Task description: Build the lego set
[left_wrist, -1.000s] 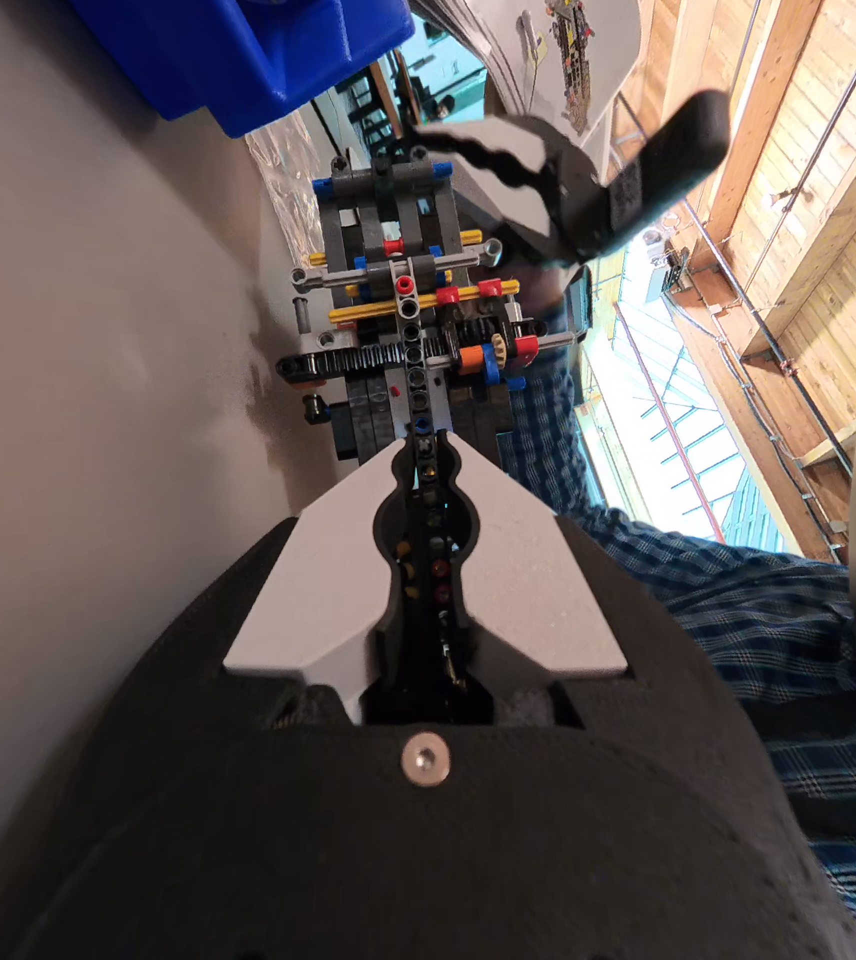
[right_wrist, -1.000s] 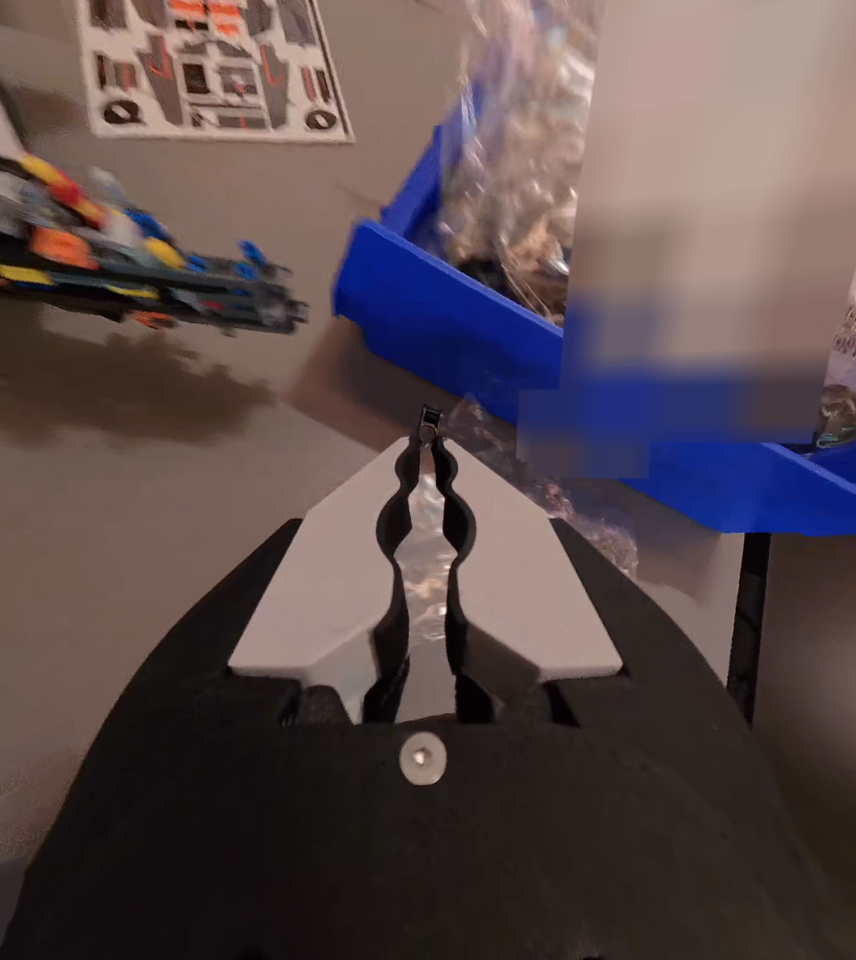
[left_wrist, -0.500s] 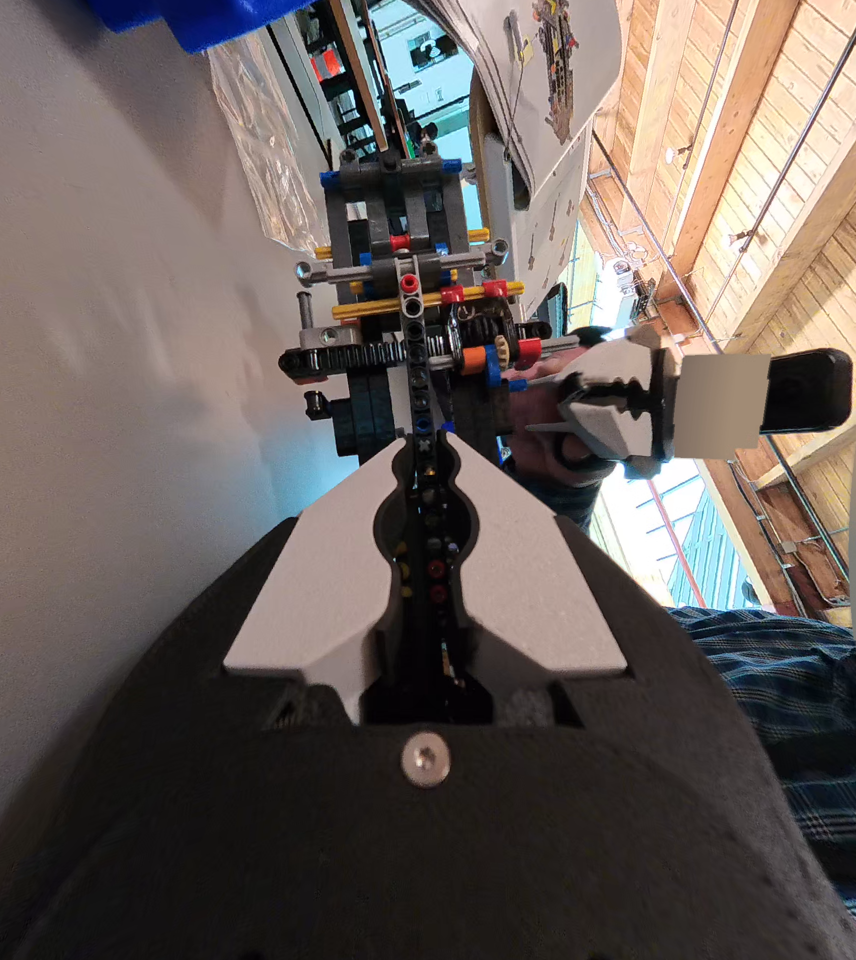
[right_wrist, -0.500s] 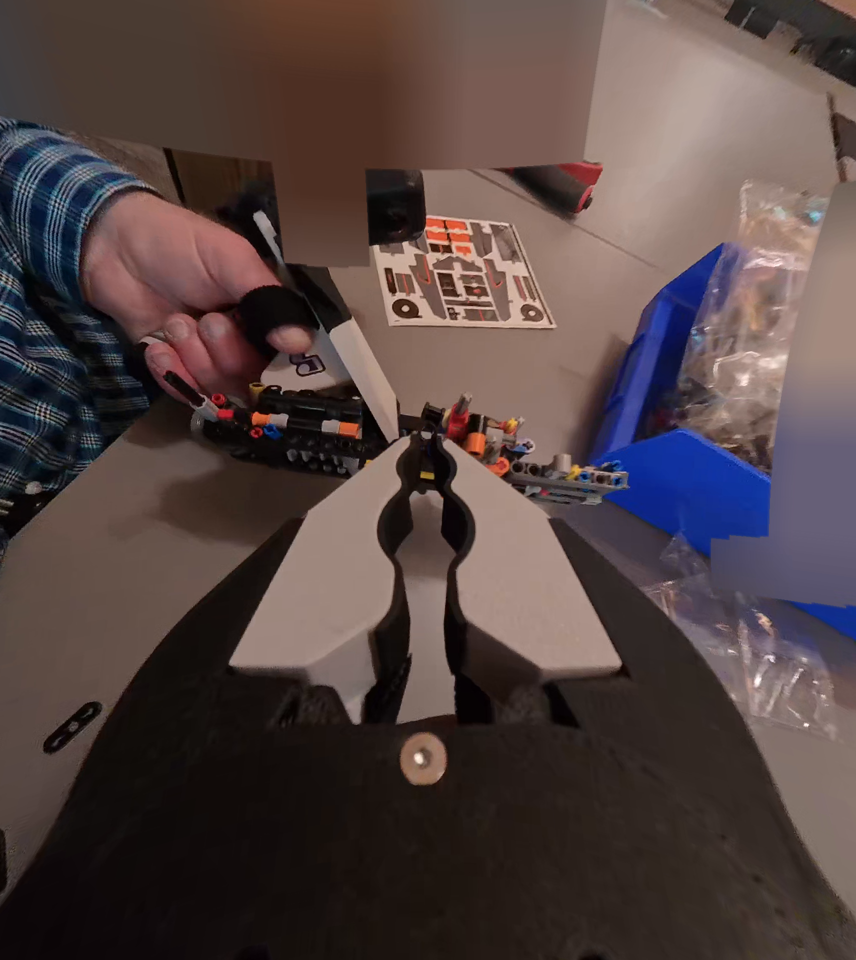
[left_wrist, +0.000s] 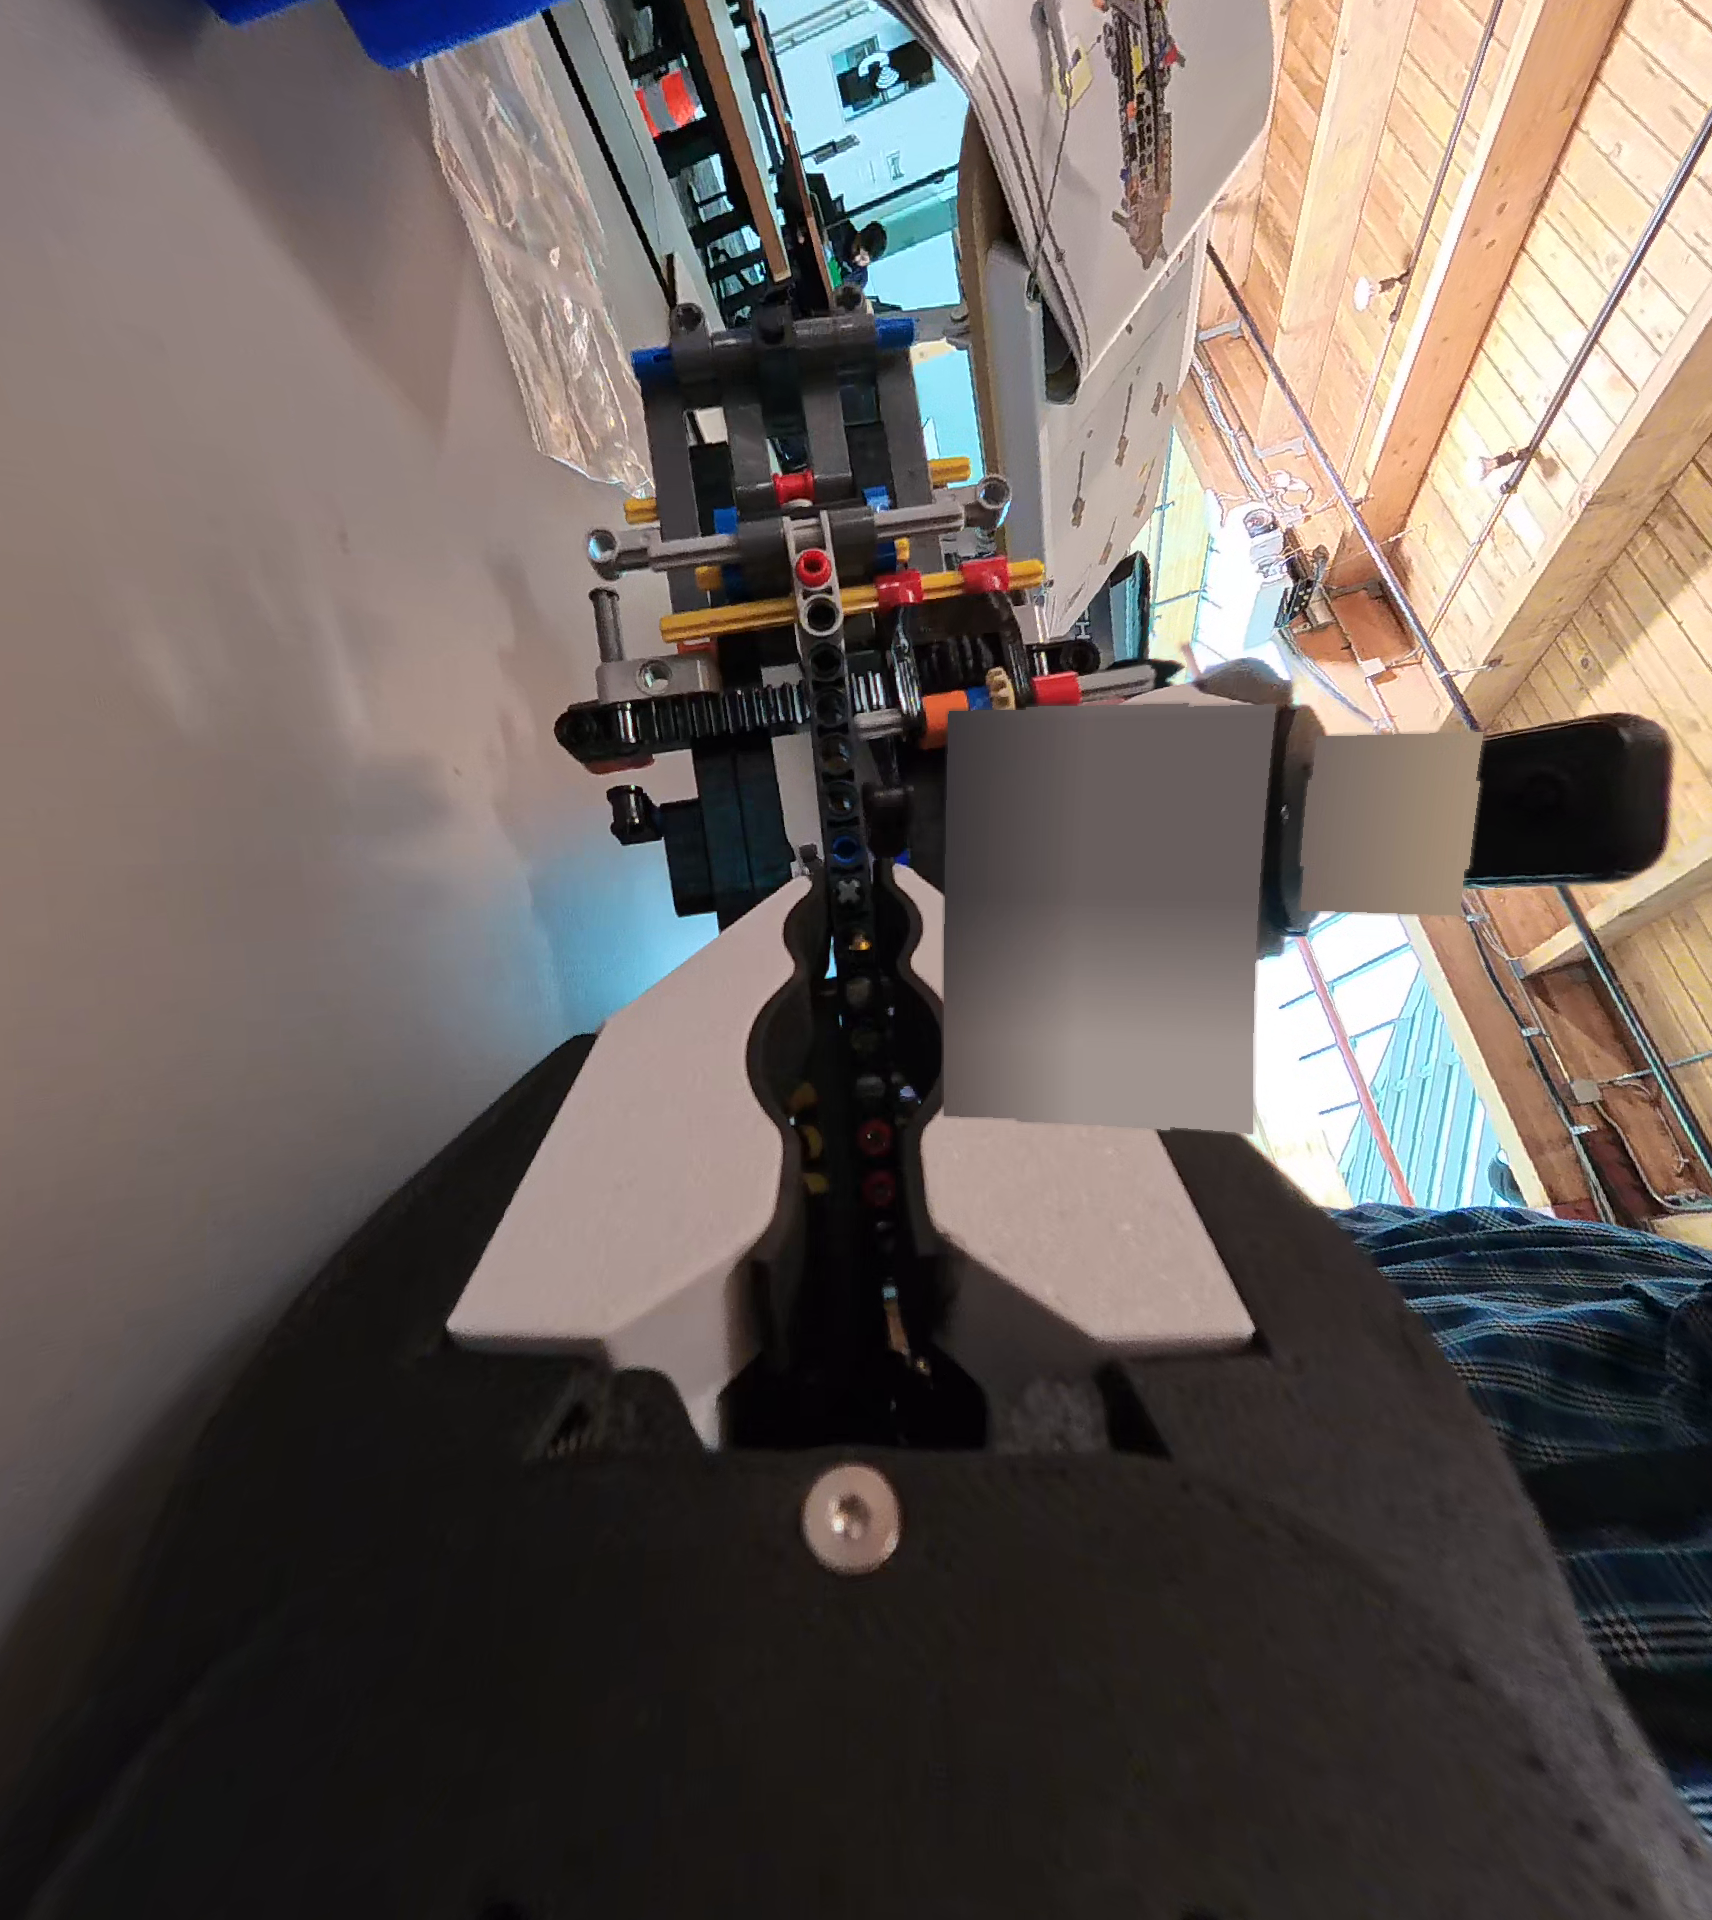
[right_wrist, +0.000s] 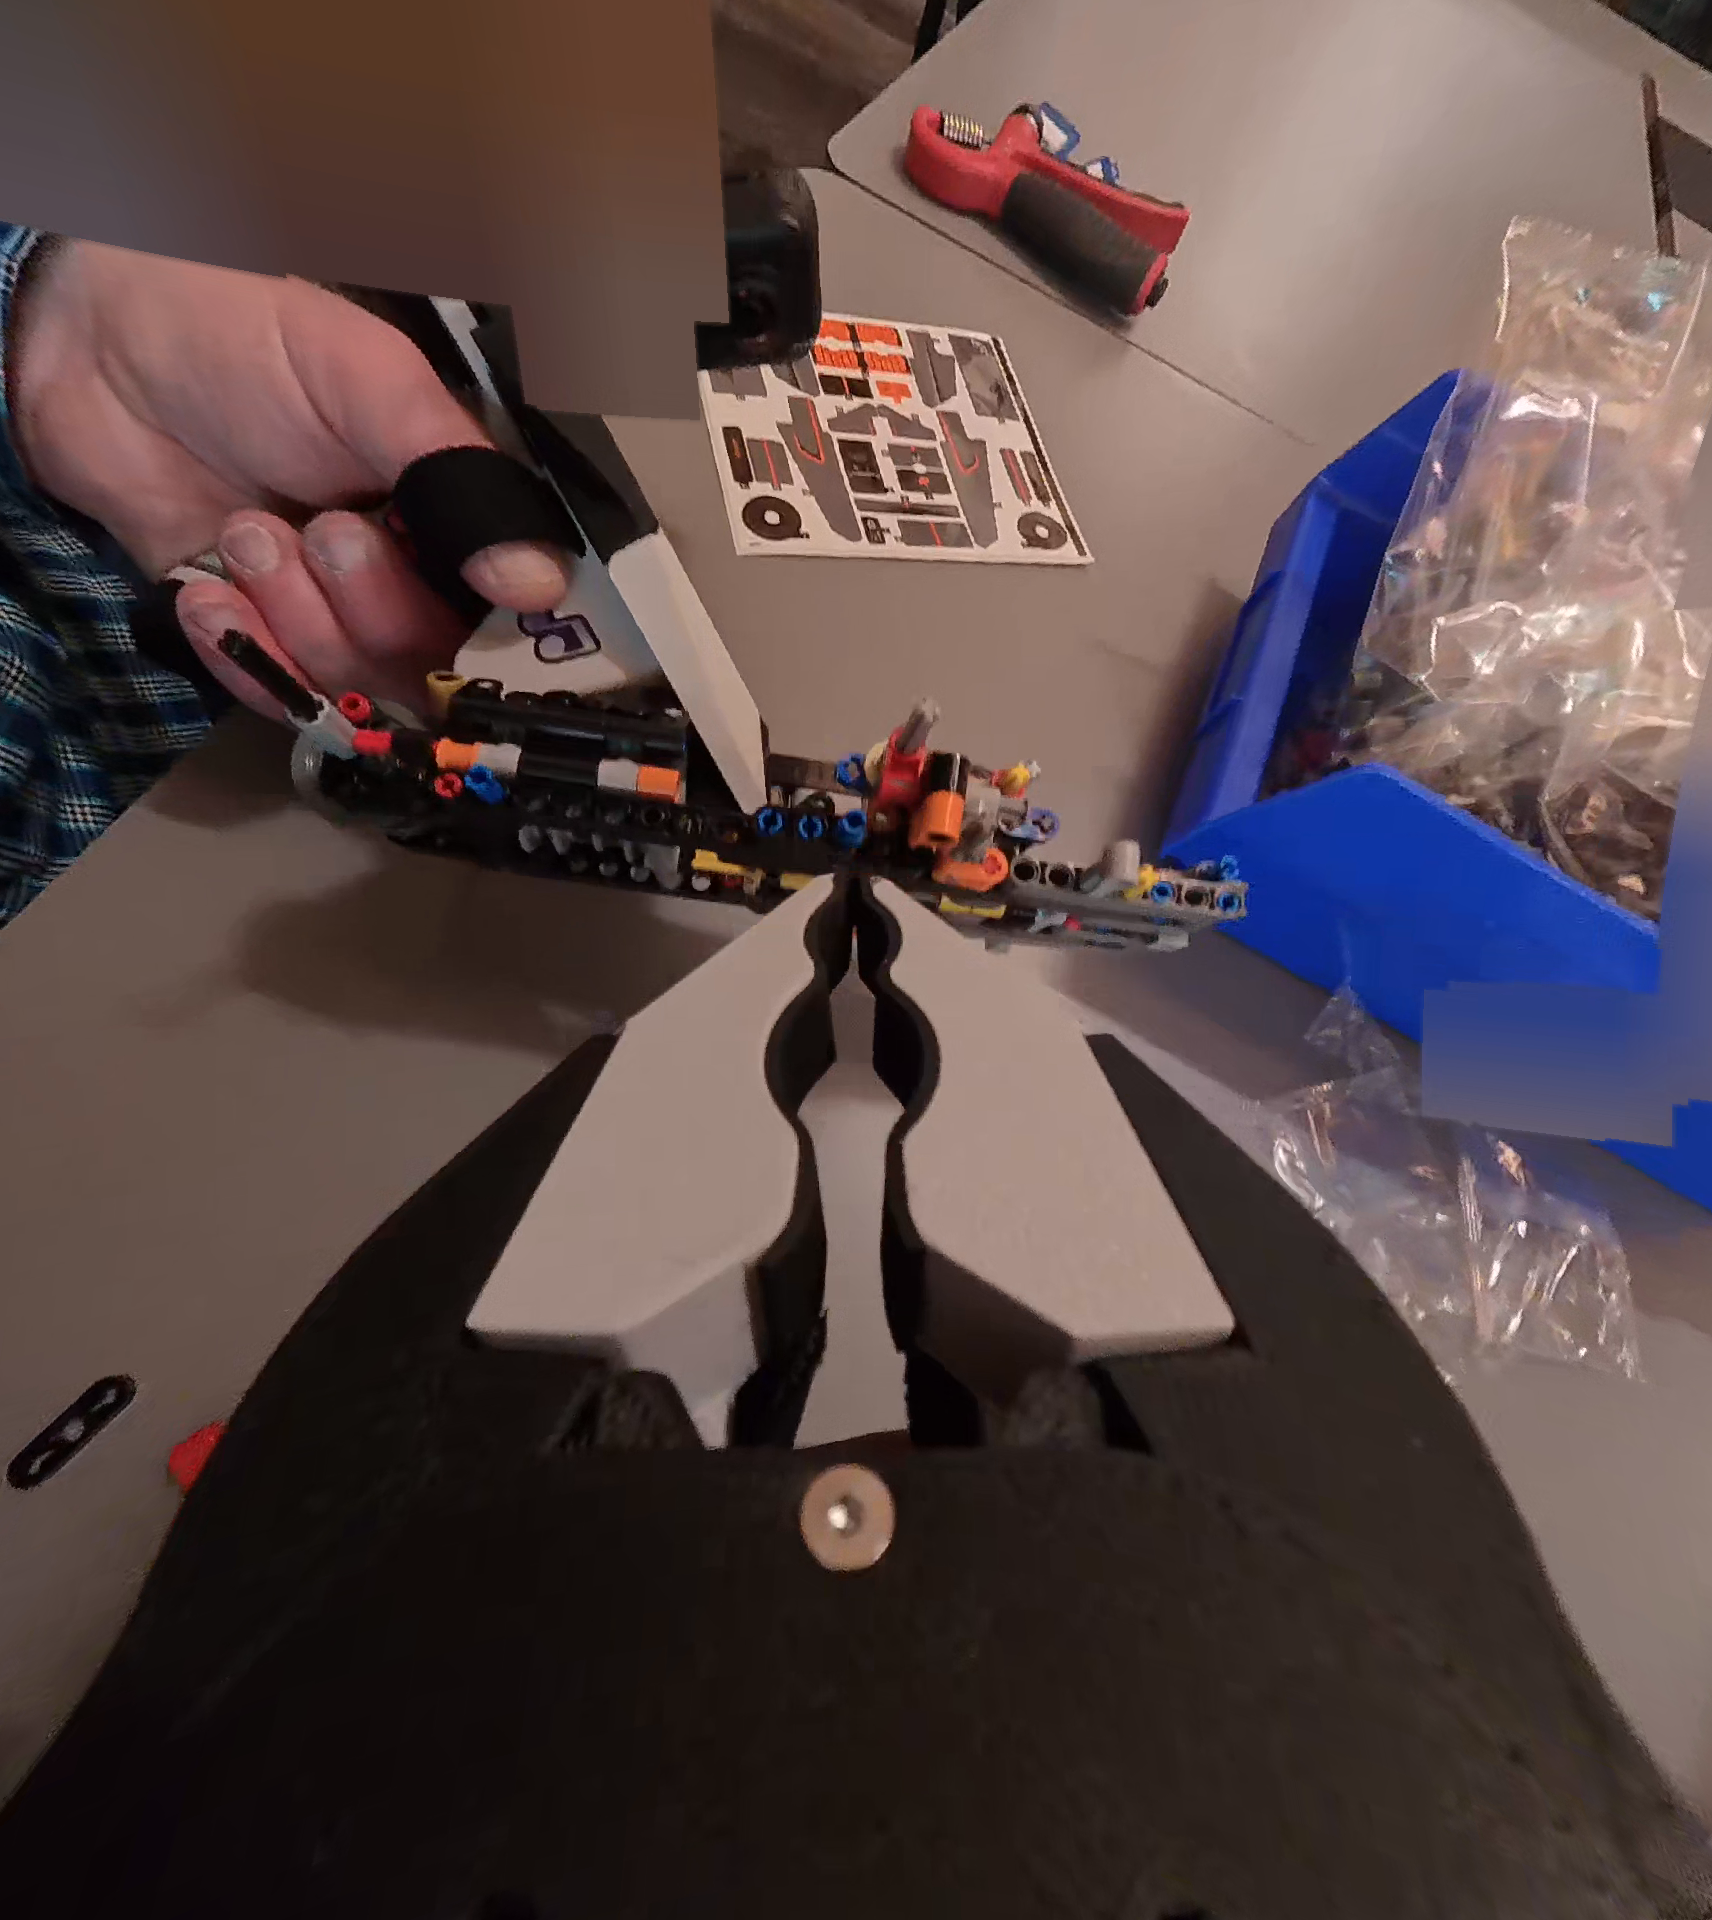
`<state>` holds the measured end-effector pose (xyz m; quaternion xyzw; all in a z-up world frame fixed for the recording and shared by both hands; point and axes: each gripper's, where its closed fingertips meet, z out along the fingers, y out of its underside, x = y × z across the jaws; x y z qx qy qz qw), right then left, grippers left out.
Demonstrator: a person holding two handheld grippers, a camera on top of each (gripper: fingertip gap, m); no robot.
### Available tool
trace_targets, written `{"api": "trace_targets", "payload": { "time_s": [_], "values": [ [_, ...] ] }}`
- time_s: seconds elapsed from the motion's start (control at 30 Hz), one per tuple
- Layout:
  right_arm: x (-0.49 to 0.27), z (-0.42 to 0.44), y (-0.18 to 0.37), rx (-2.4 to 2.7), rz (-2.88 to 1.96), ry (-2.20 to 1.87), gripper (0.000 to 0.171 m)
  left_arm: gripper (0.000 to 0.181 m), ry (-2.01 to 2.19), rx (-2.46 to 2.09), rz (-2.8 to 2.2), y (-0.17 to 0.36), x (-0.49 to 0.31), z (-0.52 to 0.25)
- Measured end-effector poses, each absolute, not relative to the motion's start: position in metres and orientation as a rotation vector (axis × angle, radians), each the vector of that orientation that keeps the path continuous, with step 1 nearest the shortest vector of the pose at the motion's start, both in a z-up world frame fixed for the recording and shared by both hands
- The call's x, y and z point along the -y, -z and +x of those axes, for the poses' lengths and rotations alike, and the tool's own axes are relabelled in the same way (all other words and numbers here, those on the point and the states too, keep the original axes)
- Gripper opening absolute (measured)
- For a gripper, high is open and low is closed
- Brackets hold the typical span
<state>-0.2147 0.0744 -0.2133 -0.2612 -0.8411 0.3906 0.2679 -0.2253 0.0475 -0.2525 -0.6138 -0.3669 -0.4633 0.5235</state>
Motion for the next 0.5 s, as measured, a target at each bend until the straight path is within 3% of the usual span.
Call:
{"api": "trace_targets", "payload": {
  "time_s": [0.5],
  "values": [
    [-0.084, -0.201, 0.245, 2.254, -0.964, -1.113, 0.01, 0.006, 1.067, 0.816, -1.514, 0.246, -0.044, -0.226]
  ]
}}
